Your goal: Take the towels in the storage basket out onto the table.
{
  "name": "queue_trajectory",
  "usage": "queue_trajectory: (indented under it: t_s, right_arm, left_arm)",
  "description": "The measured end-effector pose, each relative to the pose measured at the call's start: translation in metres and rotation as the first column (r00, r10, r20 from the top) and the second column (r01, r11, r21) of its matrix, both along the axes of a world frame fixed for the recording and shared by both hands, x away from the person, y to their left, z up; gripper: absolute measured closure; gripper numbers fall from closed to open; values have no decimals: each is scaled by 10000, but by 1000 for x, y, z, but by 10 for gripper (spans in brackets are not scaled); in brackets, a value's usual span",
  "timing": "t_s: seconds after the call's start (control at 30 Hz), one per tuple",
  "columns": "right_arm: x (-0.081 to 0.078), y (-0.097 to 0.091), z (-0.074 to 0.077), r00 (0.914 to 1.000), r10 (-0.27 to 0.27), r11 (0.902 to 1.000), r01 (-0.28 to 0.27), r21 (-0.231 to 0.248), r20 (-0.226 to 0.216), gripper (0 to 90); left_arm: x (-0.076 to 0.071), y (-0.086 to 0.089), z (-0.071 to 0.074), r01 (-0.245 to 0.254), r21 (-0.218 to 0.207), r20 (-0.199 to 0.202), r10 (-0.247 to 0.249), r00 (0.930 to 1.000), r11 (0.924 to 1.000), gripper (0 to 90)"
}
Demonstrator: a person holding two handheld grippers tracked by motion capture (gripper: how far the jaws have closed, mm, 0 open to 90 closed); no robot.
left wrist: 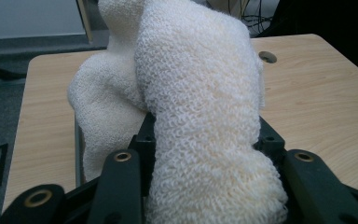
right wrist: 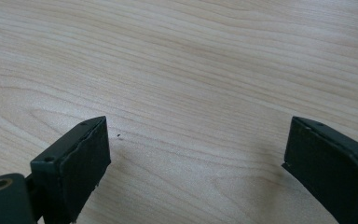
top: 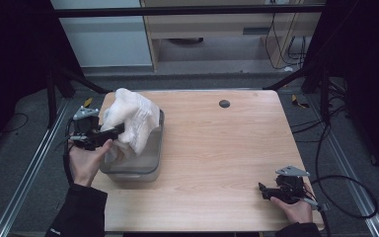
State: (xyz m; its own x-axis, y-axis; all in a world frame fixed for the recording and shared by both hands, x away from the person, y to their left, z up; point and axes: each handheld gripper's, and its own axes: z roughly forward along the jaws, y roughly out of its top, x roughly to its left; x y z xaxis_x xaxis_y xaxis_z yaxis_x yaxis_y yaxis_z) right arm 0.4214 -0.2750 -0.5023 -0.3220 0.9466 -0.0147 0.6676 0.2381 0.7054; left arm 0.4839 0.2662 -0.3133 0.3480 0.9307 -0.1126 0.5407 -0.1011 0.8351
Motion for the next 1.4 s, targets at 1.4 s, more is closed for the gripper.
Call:
queue_trajectory:
  t_s: [1.4]
  right_arm:
    - [-2,-1,2,9990,-15,10000,15,1,444,66]
  left_arm:
    - [-25,-52,46,1490,76,1068,-1489,9831,9888,561]
